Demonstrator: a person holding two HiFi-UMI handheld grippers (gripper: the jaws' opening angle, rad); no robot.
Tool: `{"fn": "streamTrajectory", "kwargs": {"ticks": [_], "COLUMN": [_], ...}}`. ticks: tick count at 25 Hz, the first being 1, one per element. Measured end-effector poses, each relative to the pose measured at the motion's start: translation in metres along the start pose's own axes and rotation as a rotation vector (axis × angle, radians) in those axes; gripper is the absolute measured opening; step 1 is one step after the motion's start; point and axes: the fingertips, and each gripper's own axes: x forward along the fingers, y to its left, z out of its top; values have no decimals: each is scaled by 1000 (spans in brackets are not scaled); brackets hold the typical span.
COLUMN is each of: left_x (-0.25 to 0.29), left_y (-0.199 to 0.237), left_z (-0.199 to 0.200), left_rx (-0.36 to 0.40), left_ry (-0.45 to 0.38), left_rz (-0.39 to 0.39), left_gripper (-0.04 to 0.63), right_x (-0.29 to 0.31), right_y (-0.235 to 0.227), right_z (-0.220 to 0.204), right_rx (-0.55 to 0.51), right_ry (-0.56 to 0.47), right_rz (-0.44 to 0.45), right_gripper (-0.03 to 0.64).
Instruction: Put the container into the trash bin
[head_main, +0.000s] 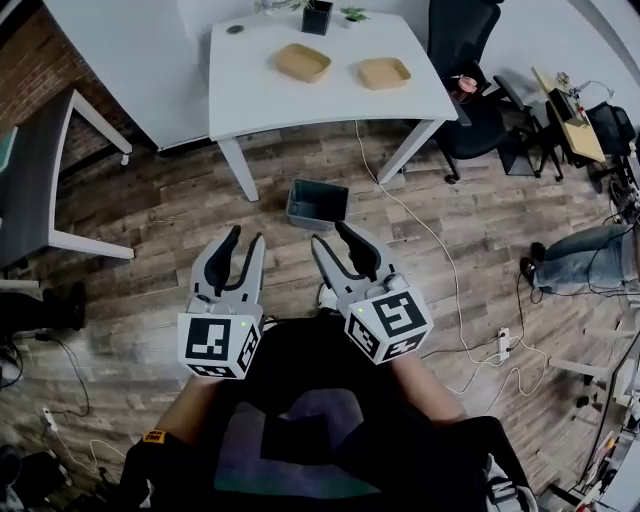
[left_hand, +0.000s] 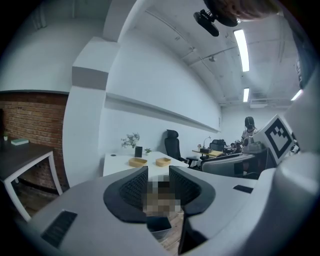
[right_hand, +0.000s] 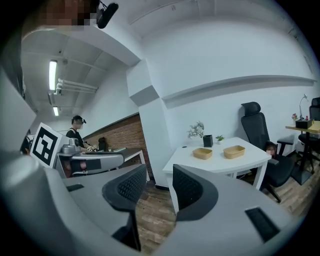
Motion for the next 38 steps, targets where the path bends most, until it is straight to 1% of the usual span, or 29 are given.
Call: {"fn": "streamTrajectory", "kwargs": {"ticks": [9,15,19,23,29,33,38], "left_x": [45,70,87,100,132,165,220], "left_y": [-10,-26,-38,-41,-23,-5,34], "left_z": [12,20,21,20,24,22,24], "left_rx": [3,6,-1,4,-1,-6,-1], "left_ry": [19,24,29,43,53,66,84], "left_rz": [111,164,187,191,176,137,74], "left_gripper": [133,164,173,178,179,179,183], "right_x": [26,33,35,43,70,99,156], "right_y": [-58,-90,-114,-131,-151,-163,-180], "right_z": [14,22,27,25,22,21,22], "right_rx": [-22,-56,-84,-94,-94,-108,-128], "right_ry": [14,24,32,45,78,110,166], "right_rz": [91,143,159,160,142,120,88], "right_gripper": [207,213,213,213,212,212,209]}}
